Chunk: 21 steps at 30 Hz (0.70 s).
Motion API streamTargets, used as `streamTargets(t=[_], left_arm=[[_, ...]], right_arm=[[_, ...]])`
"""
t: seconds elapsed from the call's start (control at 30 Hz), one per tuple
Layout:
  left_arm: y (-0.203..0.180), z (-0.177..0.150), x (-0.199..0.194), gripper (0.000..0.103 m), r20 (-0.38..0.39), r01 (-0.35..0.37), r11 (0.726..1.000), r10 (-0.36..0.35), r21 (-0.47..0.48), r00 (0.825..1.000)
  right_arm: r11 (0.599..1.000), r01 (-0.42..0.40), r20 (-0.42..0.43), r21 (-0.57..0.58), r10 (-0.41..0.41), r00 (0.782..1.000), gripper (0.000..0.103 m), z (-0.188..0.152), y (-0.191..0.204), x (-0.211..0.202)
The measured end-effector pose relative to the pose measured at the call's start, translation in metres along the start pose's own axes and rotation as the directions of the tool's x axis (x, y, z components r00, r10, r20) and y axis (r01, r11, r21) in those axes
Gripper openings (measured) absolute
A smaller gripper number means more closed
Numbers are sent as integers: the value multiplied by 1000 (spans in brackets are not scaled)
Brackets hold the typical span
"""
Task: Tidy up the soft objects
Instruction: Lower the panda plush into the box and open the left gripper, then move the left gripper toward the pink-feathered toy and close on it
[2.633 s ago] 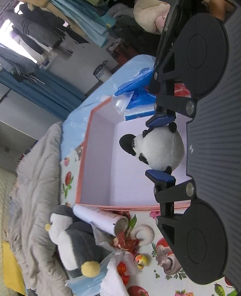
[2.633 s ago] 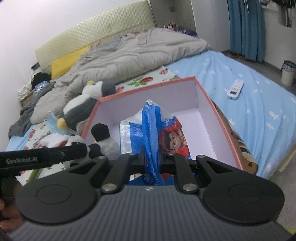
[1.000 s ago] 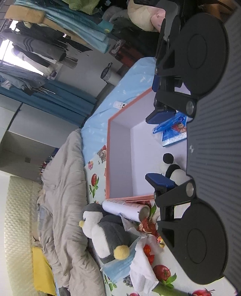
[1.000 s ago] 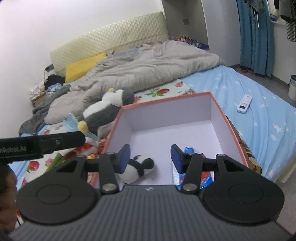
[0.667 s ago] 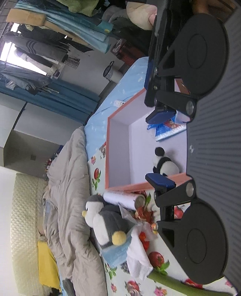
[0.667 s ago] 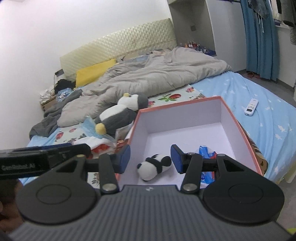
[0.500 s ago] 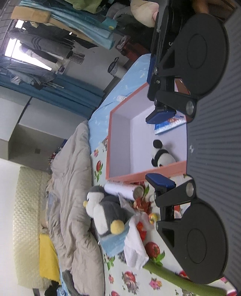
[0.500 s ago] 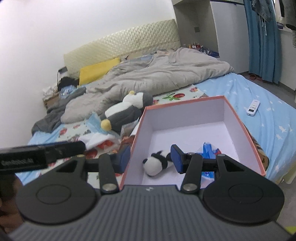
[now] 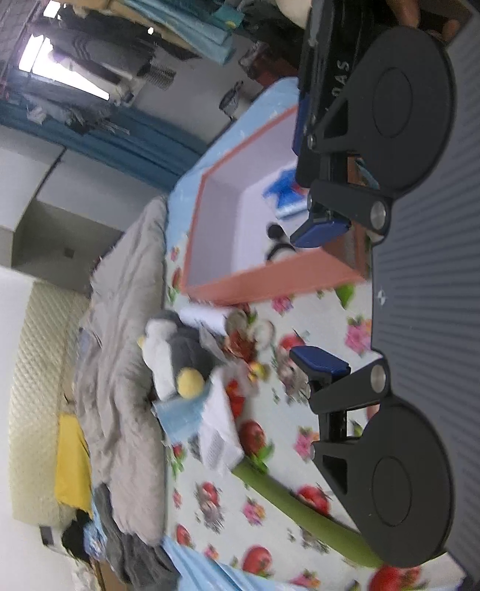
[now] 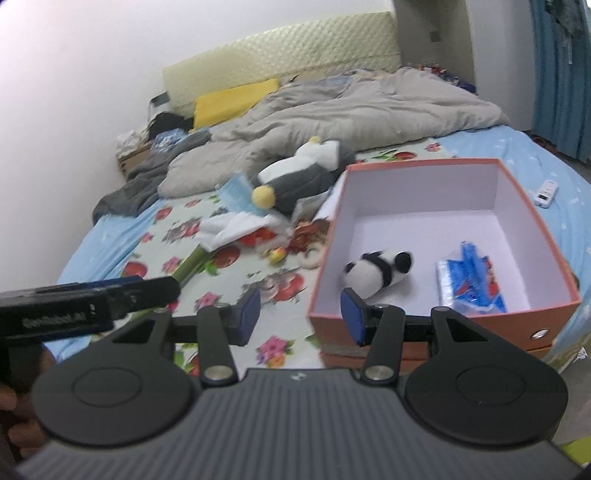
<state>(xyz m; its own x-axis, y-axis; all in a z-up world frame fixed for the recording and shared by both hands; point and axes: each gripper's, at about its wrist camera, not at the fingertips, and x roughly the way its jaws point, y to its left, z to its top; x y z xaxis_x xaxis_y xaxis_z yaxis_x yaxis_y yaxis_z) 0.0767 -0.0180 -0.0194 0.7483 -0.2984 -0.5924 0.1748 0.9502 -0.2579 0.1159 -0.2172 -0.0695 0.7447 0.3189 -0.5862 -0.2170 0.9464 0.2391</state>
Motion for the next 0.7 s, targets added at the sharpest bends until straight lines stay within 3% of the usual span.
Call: streamTargets(t=[0.37, 0.7], left_arm=[[50, -38, -26, 67, -47, -100, 988, 95, -115, 994], [71, -51, -8, 67, -92, -126, 977, 112, -171, 989]], right_arm=[[995, -71, -95, -65, 65, 993, 51, -26, 45, 20], [996, -75, -135, -47, 68, 989, 51, -33, 48, 43]])
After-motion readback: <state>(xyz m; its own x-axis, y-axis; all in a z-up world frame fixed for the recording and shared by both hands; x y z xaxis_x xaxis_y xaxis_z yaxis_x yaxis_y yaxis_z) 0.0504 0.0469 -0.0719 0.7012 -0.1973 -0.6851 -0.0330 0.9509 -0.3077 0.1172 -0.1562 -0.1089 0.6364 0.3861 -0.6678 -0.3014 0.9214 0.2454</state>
